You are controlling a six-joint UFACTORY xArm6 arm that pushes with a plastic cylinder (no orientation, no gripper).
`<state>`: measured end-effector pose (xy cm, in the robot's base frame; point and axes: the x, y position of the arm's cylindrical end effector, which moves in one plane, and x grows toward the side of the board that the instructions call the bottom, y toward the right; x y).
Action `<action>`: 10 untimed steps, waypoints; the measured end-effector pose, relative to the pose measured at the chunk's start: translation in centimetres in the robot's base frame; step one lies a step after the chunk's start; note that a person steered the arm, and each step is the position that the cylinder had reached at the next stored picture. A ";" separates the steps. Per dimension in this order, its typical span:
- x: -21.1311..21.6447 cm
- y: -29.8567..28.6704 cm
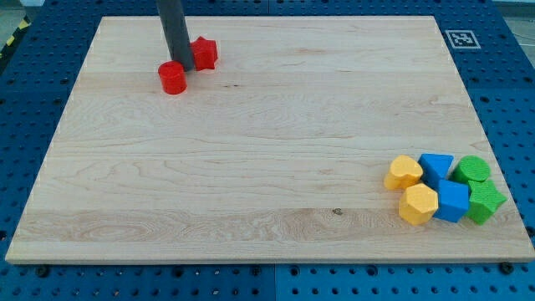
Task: Bring the red circle at the left side of the group of blocks
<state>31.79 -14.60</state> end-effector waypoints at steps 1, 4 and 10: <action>-0.9 -2.4; 4.3 -0.3; 8.4 0.8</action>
<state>40.24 -13.76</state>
